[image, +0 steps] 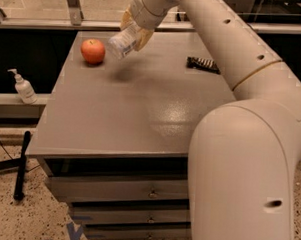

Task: Move blue plastic bottle near apple

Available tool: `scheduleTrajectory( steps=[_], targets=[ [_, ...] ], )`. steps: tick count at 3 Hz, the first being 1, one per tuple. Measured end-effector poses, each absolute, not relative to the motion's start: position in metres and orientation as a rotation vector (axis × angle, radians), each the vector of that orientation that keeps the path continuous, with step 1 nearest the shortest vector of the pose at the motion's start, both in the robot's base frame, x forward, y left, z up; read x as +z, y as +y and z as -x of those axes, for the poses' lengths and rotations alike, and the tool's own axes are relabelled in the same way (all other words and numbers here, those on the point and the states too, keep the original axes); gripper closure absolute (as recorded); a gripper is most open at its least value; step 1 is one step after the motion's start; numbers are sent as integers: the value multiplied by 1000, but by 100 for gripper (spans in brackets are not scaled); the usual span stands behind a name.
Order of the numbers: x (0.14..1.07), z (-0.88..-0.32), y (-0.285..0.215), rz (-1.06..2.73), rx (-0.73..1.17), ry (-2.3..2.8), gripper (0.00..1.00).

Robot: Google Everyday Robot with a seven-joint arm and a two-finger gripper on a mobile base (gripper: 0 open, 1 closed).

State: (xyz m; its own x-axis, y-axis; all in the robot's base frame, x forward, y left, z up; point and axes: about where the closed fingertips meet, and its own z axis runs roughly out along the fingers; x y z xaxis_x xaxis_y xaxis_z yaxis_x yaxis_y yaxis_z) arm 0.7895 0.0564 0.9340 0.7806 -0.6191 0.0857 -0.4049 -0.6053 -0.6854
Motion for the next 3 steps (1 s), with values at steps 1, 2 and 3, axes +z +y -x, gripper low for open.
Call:
scheduleTrajectory(
  steps=[1,2,3],
  targets=[
    [911,-798,79,2310,-350,744,100],
    [898,-804,95,2315,-310,735,100],
    [887,-808,103,2327,-283,739,82]
  ],
)
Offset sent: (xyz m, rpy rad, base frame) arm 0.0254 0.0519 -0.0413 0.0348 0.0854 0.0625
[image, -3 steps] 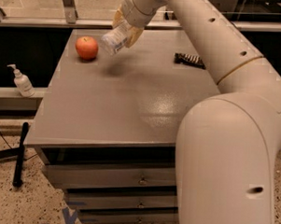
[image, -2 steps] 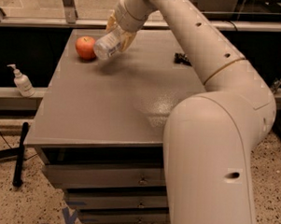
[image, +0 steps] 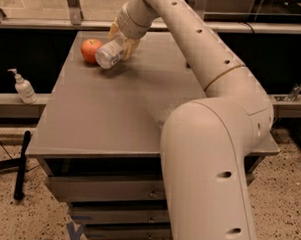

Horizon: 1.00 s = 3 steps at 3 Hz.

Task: Move blue plastic bottle near apple

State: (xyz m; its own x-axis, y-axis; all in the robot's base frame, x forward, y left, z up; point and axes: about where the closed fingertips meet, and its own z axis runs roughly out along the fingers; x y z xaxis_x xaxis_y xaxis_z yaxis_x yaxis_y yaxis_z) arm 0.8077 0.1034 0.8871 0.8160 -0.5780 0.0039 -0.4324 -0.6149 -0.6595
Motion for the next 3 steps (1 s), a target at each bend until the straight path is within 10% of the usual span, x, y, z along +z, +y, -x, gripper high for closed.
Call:
scheduleTrajectory(
  steps=[3],
  targets=[
    [872,-809,107,2357,-250,747,12]
  ],
)
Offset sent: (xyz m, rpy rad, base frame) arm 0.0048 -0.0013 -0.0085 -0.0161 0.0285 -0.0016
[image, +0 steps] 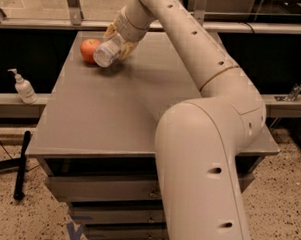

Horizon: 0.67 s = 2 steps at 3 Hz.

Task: Move blue plastic bottle near apple

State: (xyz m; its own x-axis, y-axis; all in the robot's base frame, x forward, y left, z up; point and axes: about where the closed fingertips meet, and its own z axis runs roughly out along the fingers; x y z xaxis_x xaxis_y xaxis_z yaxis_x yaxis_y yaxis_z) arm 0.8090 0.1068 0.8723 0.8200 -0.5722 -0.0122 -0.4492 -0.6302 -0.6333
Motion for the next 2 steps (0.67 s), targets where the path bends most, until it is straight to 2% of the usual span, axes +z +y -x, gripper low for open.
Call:
scheduleTrajectory(
  steps=[1,2],
  targets=[
    [871,-806,105,2364,-245,748,0],
    [869,-799,99,2366,-238,763,0]
  ],
)
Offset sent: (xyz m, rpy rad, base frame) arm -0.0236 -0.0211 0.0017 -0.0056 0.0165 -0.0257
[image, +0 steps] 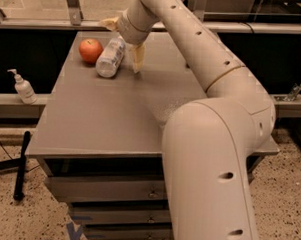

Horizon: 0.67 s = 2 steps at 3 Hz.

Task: Move blue plastic bottle near apple

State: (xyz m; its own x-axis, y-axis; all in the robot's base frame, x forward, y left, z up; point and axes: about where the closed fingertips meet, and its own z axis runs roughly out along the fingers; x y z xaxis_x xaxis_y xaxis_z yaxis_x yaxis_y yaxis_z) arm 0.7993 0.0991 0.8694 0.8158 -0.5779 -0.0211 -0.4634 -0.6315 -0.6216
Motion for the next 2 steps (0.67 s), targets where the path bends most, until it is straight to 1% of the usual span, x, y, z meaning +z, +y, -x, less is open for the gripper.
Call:
scheduleTrajectory(
  steps=[1,2],
  targets=[
    [883,-779,77,2309,-200,818,0],
    [921,-739,50,2168,-148,897,0]
  ],
)
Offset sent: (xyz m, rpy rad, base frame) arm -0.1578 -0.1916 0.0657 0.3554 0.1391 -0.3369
